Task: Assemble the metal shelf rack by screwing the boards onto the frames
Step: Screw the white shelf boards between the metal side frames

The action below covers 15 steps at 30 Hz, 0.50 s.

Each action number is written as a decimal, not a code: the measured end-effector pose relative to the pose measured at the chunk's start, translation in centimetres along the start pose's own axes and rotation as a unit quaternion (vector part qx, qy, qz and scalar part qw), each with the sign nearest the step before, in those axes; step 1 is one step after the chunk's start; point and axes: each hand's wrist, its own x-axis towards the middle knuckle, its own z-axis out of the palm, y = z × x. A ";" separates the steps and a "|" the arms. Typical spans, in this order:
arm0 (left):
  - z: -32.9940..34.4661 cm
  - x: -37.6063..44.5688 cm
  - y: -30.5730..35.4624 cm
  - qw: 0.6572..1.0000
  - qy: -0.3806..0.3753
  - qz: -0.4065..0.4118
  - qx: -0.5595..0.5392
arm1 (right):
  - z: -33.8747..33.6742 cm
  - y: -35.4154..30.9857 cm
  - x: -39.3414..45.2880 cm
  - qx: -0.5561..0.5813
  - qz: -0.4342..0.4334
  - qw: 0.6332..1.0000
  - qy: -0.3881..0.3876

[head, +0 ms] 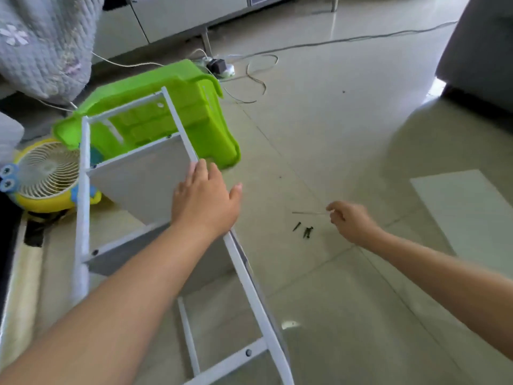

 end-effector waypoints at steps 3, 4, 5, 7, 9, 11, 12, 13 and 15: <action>0.8 0.5 1.5 0.997 -0.028 -0.047 0.051 | 4.1 5.7 -2.9 -0.063 0.016 0.997 -0.036; 0.7 0.7 1.6 0.995 -0.035 -0.057 0.067 | 5.3 6.8 -3.8 -0.084 0.013 0.995 -0.046; 0.6 0.9 1.7 0.994 -0.042 -0.063 0.083 | 6.3 7.7 -4.4 -0.102 0.007 0.993 -0.058; 0.3 1.2 1.9 0.990 -0.053 -0.069 0.111 | 7.9 8.1 -5.2 -0.136 -0.006 0.987 -0.079; 0.1 1.5 2.1 0.986 -0.059 -0.067 0.139 | 8.8 7.8 -5.4 -0.165 -0.006 0.983 -0.082; 0.1 1.6 2.2 0.980 -0.068 -0.059 0.178 | 9.5 7.6 -5.3 -0.207 -0.019 0.975 -0.077; 0.1 1.6 2.4 0.976 -0.071 -0.054 0.197 | 9.8 7.6 -5.2 -0.222 -0.023 0.972 -0.077; 0.2 1.6 2.6 0.972 -0.072 -0.047 0.218 | 10.0 7.6 -5.2 -0.228 -0.026 0.970 -0.081; 0.5 1.4 3.3 0.960 -0.069 -0.023 0.272 | 9.8 7.6 -5.1 -0.217 -0.037 0.972 -0.080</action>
